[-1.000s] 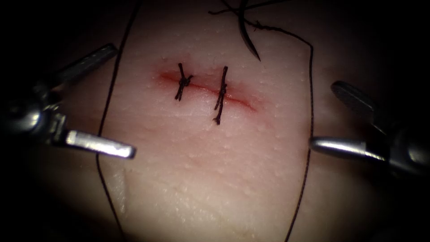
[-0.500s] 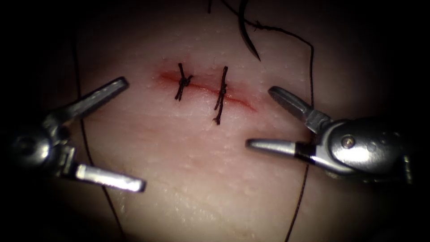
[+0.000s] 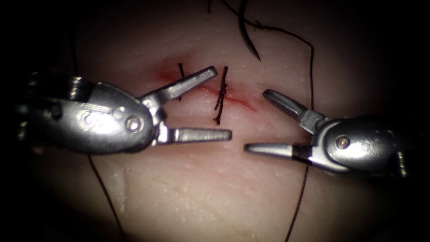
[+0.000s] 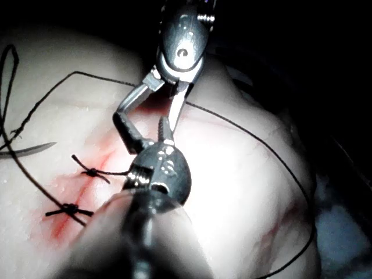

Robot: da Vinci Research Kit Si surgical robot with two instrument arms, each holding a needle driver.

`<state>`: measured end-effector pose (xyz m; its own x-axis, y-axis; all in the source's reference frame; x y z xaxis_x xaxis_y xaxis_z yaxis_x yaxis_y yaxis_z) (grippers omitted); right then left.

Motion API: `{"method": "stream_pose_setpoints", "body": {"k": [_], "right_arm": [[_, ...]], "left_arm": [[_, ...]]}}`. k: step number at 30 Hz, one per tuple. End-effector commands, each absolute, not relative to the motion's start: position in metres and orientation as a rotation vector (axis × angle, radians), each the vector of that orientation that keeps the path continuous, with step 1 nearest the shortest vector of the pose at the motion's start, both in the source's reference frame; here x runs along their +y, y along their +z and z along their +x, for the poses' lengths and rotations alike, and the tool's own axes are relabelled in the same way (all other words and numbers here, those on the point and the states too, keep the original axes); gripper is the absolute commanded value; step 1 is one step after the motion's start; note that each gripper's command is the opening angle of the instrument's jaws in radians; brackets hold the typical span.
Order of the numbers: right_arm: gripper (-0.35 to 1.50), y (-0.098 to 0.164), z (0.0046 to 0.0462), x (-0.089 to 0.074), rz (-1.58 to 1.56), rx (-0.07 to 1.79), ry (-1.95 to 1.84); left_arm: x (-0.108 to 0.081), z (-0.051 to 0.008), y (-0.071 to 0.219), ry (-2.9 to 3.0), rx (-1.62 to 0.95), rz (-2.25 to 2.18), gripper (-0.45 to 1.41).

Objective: Wound Closure
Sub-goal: Left end-effector pulls tail taut

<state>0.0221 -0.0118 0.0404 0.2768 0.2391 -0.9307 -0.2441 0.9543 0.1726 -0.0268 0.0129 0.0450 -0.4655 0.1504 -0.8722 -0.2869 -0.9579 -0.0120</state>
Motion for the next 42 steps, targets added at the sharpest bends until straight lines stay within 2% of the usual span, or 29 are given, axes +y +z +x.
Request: {"method": "stream_pose_setpoints", "body": {"k": [1, 8, 32, 37, 41, 42], "right_arm": [[1.31, 0.0409, 0.0227, -0.0124, -0.004, 1.259, 0.311], [1.31, 0.041, 0.0228, -0.0126, -0.012, 1.292, 0.212], [1.33, 0.0415, 0.0227, -0.0124, -0.012, 1.289, 0.19], [1.35, 0.0416, 0.0227, -0.0125, -0.013, 1.289, 0.189], [1.33, 0.0417, 0.0227, -0.0125, -0.016, 1.291, 0.191], [1.33, 0.0417, 0.0227, -0.0125, -0.016, 1.29, 0.19]], "left_arm": [[0.0121, -0.0274, 0.0461, 2.499, 0.191, -1.441, 0.42], [0.0111, -0.0276, 0.0501, 2.636, 0.18, -1.365, 0.37], [0.0112, -0.027, 0.0536, 2.814, 0.182, -1.154, 0.39], [0.0111, -0.0271, 0.0535, 2.811, 0.166, -1.188, 0.19], [0.011, -0.0272, 0.0533, 2.812, 0.157, -1.209, -0.08], [0.0111, -0.0272, 0.0531, 2.809, 0.151, -1.218, -0.22]]}}
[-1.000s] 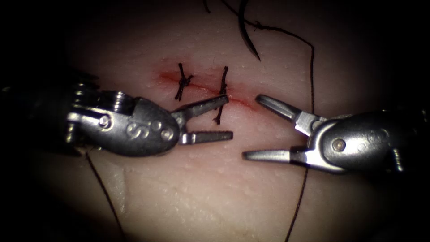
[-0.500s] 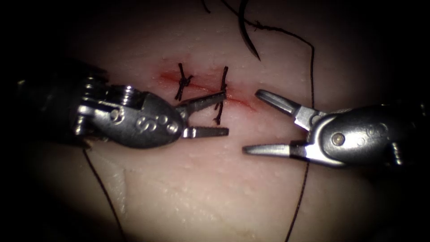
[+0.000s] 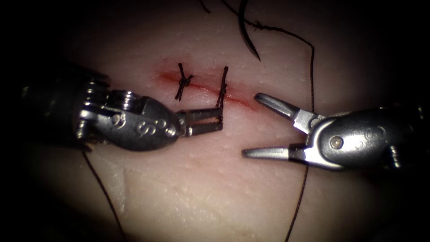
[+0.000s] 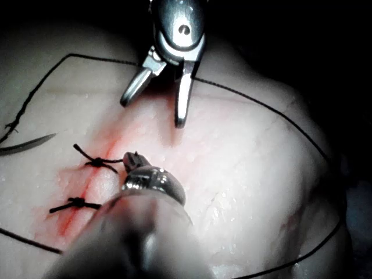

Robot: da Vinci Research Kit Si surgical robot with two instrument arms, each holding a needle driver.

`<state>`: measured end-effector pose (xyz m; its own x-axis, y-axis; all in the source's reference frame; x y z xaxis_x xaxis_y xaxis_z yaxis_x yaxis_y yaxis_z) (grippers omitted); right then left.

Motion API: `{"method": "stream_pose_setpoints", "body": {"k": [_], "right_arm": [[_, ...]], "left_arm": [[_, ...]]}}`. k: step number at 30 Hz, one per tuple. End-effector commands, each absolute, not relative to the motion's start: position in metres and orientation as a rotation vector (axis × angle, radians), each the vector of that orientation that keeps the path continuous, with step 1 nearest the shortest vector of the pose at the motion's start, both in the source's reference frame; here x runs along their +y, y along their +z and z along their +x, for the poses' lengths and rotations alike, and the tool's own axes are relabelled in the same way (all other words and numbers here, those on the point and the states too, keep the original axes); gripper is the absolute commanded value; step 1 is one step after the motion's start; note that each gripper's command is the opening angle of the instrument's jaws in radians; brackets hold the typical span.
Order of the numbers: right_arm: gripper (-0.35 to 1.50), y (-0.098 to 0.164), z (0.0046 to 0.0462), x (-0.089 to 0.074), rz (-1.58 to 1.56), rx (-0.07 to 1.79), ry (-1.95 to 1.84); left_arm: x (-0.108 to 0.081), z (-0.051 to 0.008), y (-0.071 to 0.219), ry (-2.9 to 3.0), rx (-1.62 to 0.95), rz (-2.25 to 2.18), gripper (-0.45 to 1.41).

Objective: Wound Closure
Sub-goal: Left end-effector pulls tail taut, then right driver clips excess suture length with built-in scissors

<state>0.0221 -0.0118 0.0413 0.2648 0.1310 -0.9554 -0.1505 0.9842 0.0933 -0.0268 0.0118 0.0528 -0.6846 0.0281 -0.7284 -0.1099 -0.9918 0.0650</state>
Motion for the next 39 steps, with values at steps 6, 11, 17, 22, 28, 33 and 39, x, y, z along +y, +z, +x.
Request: {"method": "stream_pose_setpoints", "body": {"k": [6, 11, 17, 22, 28, 33, 39], "right_arm": [[1.31, 0.0425, 0.0228, -0.0124, -0.023, 1.286, 0.189], [1.31, 0.0436, 0.0234, -0.012, -0.038, 1.271, 0.187], [1.33, 0.0444, 0.0249, -0.0111, -0.085, 1.248, 0.147], [1.33, 0.0451, 0.0269, -0.0104, -0.124, 1.237, 0.125], [1.33, 0.0455, 0.0291, -0.0099, -0.144, 1.234, 0.109], [1.31, 0.0458, 0.0304, -0.0095, -0.15, 1.243, 0.103], [1.31, 0.0459, 0.0315, -0.0093, -0.161, 1.247, 0.094]], "left_arm": [[0.012, -0.0269, 0.0524, 2.787, 0.158, -1.236, -0.45], [0.0125, -0.0267, 0.0522, 2.782, 0.154, -1.239, -0.45], [0.0127, -0.0263, 0.0519, 2.779, 0.15, -1.246, -0.45], [0.0127, -0.0261, 0.0518, 2.78, 0.149, -1.249, -0.45], [0.0125, -0.0256, 0.0518, 2.782, 0.147, -1.253, -0.45], [0.0126, -0.0256, 0.0518, 2.781, 0.146, -1.253, -0.45], [0.0125, -0.0256, 0.0517, 2.776, 0.143, -1.25, -0.45]]}}
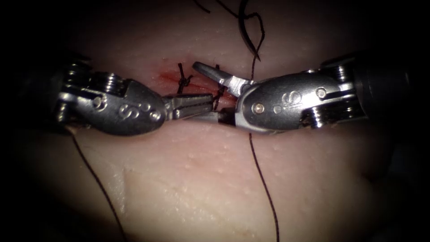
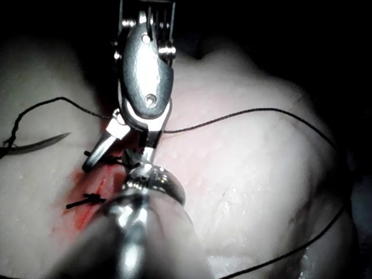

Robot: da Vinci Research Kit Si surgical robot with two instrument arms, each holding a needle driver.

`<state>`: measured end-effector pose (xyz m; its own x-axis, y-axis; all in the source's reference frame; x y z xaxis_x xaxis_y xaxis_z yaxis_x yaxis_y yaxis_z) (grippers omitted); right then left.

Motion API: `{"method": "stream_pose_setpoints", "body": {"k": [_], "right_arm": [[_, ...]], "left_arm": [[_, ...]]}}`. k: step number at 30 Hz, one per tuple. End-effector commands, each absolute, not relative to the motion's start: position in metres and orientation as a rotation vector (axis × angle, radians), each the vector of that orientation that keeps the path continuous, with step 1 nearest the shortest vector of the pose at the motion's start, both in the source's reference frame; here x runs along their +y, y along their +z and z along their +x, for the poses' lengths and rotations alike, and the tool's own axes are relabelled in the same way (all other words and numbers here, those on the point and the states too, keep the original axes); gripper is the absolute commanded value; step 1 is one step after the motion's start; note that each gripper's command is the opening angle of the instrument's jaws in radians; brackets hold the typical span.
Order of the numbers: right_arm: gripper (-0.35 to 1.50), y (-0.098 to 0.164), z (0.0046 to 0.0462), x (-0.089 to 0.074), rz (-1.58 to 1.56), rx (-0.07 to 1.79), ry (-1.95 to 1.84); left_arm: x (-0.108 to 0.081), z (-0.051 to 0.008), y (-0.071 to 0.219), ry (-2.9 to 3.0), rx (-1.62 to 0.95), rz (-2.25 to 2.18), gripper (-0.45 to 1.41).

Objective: Wound Closure
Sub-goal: Right driver clips excess suture length with built-in scissors

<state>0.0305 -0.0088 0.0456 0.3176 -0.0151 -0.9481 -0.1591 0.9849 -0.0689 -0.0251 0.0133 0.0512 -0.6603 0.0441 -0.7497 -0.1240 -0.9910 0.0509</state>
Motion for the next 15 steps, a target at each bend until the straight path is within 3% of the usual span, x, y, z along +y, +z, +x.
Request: {"method": "stream_pose_setpoints", "body": {"k": [1, 15], "right_arm": [[1.31, 0.046, 0.0316, -0.0092, -0.161, 1.247, 0.095], [1.3, 0.0473, 0.0324, -0.0092, -0.19, 1.248, 0.044]], "left_arm": [[0.0125, -0.0256, 0.0517, 2.776, 0.142, -1.25, -0.45], [0.0122, -0.0258, 0.0513, 2.77, 0.136, -1.25, -0.45]]}}
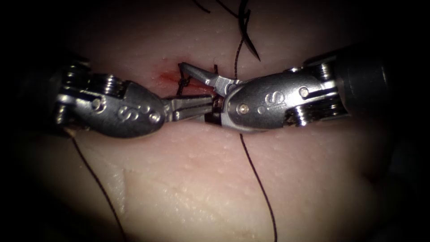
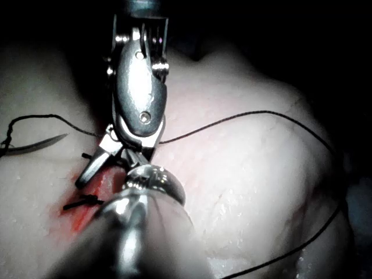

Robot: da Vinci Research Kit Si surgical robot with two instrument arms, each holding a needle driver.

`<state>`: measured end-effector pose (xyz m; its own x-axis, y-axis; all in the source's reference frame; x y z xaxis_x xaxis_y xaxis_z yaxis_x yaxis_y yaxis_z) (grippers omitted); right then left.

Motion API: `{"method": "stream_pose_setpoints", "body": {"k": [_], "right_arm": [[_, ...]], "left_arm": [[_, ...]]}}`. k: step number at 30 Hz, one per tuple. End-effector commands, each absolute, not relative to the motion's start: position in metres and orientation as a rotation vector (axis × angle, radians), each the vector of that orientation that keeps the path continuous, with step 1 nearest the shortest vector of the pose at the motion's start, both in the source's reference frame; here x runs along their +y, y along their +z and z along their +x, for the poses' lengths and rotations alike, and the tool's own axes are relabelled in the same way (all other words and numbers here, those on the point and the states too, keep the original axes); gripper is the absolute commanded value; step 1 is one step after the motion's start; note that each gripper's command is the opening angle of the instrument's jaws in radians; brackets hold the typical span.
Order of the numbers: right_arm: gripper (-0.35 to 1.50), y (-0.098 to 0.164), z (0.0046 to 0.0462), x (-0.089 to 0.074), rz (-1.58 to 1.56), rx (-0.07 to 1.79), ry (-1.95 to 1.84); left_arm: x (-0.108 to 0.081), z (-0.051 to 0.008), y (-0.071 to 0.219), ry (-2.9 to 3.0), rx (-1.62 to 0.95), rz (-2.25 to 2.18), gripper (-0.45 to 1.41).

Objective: Wound Closure
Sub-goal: Right driver clips excess suture length with built-in scissors

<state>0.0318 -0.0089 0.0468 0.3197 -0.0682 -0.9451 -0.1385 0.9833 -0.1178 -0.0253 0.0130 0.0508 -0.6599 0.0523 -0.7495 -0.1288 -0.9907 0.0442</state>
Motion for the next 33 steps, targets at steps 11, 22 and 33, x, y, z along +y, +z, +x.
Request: {"method": "stream_pose_setpoints", "body": {"k": [11, 22, 33], "right_arm": [[1.16, 0.0477, 0.0333, -0.009, -0.205, 1.245, 0.038], [-0.35, 0.0479, 0.033, -0.0101, -0.222, 1.295, -0.048], [1.33, 0.0471, 0.0319, -0.0104, -0.202, 1.269, 0.05]], "left_arm": [[0.0121, -0.0258, 0.0513, 2.765, 0.132, -1.248, -0.45], [0.0122, -0.0258, 0.0513, 2.75, 0.128, -1.252, -0.45], [0.0121, -0.0252, 0.0512, 2.747, 0.128, -1.265, -0.45]]}}
